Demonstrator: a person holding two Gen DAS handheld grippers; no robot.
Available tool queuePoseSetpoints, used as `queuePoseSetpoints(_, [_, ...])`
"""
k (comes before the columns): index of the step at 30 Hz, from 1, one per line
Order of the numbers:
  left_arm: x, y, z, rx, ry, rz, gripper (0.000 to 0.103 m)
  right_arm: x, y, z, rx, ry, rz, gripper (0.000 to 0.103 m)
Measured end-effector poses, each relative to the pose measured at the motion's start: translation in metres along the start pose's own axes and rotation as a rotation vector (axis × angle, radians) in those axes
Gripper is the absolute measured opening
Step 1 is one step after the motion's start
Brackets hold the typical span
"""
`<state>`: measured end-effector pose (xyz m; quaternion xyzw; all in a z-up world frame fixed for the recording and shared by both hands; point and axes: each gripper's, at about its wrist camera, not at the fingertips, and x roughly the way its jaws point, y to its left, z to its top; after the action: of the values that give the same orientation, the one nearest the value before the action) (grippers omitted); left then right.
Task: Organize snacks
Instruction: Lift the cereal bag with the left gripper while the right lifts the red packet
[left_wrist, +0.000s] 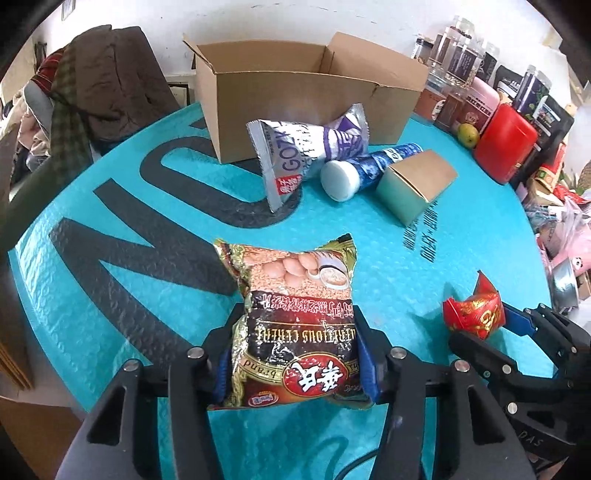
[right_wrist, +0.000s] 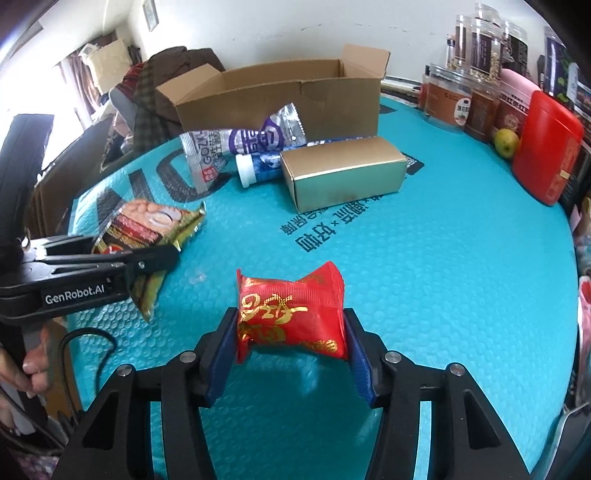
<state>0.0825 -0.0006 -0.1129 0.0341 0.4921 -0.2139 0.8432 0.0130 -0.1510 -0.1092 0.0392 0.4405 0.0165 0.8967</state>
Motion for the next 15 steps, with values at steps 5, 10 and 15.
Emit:
queuePoseSetpoints(5, [-0.009, -0.006, -0.010, 0.000, -0.006, -0.017, 0.051, -0.010, 0.004, -0.004, -0.007, -0.016, 0.010, 0.054])
queuePoseSetpoints(10, [-0.025, -0.012, -0.015, 0.004, -0.041, -0.012, 0.051, -0.022, 0.009, -0.011, -0.013, -0.035, 0.026, 0.054])
queuePoseSetpoints(15, [-0.047, -0.016, -0.019, 0.013, -0.088, -0.021, 0.051, -0.034, 0.012, -0.013, -0.021, -0.059, 0.057, 0.054])
